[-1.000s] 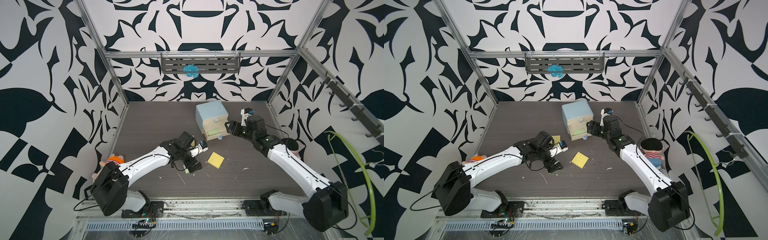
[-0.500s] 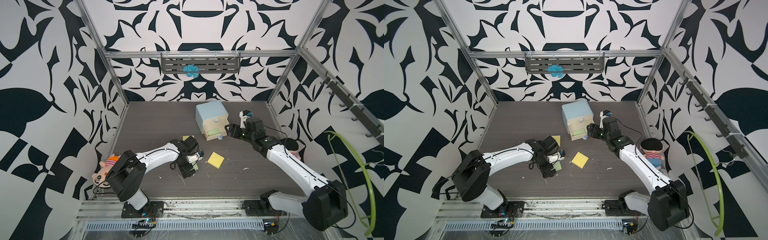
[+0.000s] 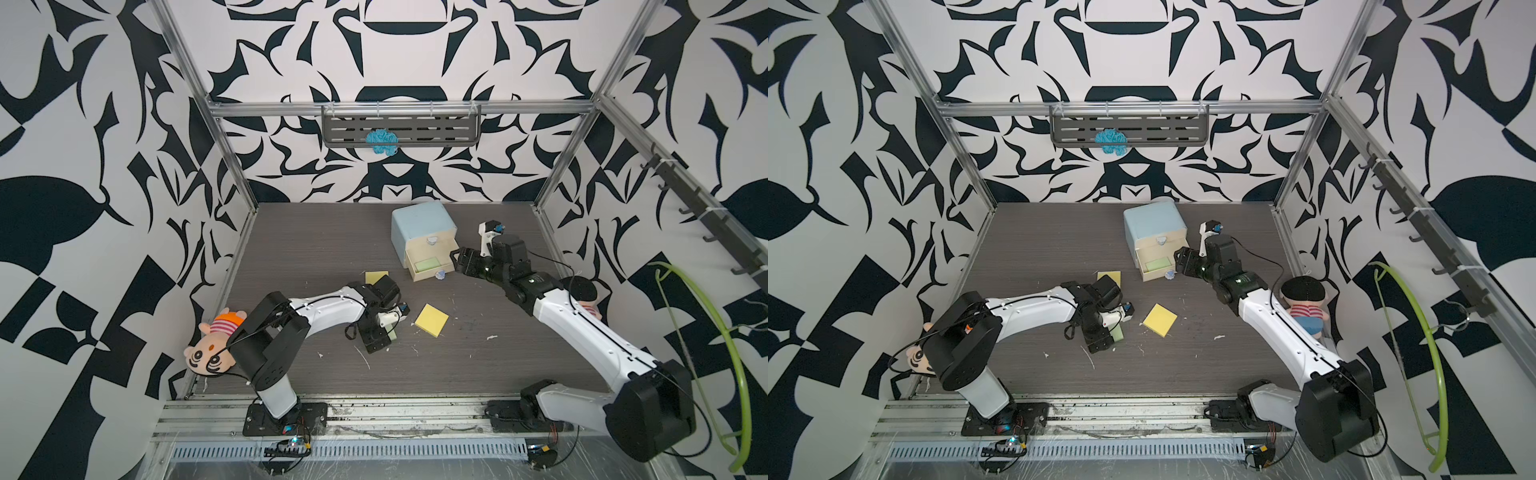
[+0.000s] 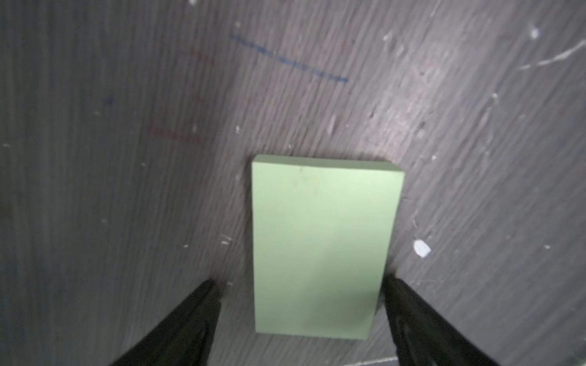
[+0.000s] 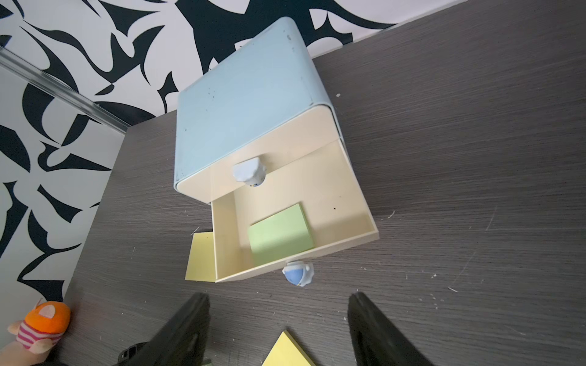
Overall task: Please put the sticky notes in the drawer by color
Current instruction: Place the sticky notes in the drawer, then pick up the sticky notes from the center of the board.
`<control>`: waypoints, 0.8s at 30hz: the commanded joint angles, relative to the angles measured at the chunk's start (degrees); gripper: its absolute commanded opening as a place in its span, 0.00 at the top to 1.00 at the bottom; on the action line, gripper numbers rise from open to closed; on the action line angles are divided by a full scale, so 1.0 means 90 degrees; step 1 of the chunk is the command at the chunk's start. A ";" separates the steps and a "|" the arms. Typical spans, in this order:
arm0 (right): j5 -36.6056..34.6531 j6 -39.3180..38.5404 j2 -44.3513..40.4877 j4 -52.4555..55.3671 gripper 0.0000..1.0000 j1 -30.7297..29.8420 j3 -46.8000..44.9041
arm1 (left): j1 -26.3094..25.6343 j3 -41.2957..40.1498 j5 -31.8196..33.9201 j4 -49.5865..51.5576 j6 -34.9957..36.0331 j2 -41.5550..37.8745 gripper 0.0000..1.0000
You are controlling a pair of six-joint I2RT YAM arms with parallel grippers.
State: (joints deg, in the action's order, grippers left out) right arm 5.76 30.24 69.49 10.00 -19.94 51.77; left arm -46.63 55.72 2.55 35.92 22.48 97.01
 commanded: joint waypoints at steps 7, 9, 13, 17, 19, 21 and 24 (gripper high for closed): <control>0.0062 0.0029 0.0081 -0.0130 0.27 0.0019 0.0127 | -0.0090 -0.0322 0.0282 -0.0099 0.0114 0.0314 0.25; 0.0060 0.0028 0.0090 -0.0125 0.27 0.0019 0.0110 | -0.0121 -0.0327 0.0308 -0.0131 0.0121 0.0340 0.27; 0.0049 0.0048 0.0063 -0.0125 0.27 0.0026 0.0075 | -0.0127 -0.0376 0.0293 -0.0219 0.0088 0.0368 0.30; 0.0058 0.0086 0.0025 -0.0120 0.27 0.0029 0.0049 | -0.0124 -0.0401 0.0283 -0.0262 0.0061 0.0291 0.34; 0.0084 0.0096 0.0004 -0.0115 0.27 0.0029 0.0025 | -0.0121 -0.0391 0.0316 -0.0281 0.0061 0.0259 0.36; 0.0091 0.0088 -0.0013 -0.0094 0.27 0.0029 0.0019 | -0.0121 -0.0387 0.0313 -0.0305 0.0060 0.0238 0.38; 0.0081 0.0068 -0.0036 -0.0042 0.27 0.0029 0.0032 | -0.0123 -0.0400 0.0270 -0.0331 0.0030 0.0215 0.41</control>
State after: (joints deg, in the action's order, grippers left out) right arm 6.22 30.72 70.70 10.04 -19.94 51.77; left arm -47.70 55.07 2.90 34.17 22.63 96.77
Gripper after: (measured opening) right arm 0.729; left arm 0.596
